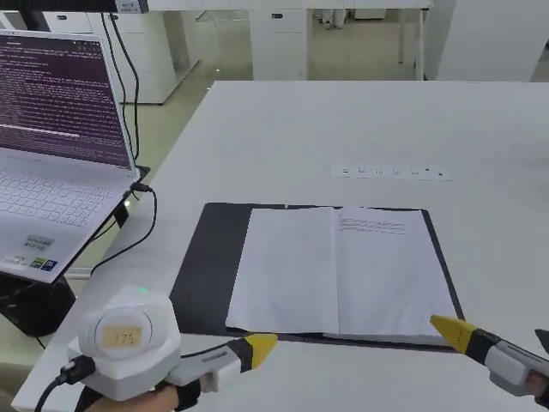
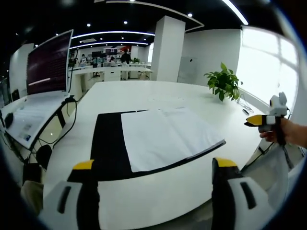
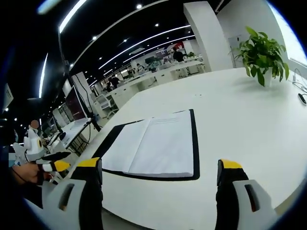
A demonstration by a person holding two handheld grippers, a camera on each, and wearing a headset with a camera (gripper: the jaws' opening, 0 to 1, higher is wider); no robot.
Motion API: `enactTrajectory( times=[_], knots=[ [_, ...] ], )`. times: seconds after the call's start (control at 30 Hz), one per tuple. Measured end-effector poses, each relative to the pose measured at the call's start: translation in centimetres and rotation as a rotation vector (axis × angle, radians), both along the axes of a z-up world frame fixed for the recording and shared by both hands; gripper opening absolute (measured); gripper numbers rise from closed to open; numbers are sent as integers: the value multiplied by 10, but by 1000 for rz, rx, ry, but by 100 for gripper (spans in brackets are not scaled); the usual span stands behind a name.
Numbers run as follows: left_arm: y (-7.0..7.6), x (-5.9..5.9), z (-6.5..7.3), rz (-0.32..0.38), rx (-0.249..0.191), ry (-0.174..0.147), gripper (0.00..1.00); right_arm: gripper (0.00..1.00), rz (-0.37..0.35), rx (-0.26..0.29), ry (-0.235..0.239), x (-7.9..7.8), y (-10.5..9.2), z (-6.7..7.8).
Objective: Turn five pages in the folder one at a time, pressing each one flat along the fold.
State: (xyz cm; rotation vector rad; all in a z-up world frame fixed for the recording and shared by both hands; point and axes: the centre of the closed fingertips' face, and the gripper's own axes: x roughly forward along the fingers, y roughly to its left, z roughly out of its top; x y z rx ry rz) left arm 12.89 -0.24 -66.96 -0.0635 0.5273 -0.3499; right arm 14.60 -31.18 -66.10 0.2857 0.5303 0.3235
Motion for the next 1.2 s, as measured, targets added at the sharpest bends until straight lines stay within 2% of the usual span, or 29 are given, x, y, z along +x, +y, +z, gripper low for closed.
enactTrajectory(
  times=[0.17,0.37,0.6,0.9,1.2],
  knots=[
    [2,1,8,0,0,-12,99,99,38,-40,-6,-2,1,0],
    [3,6,9,-3,12,-15,99,99,34,-28,-5,-3,0,1],
    [-5,12,8,-21,19,-13,99,98,25,-17,-4,-4,-3,1],
    [-30,27,4,-83,28,-14,97,98,-4,8,4,-3,-15,-3],
    [-74,45,-4,-182,38,-13,96,97,-31,24,-3,-7,-14,-1]
  ],
)
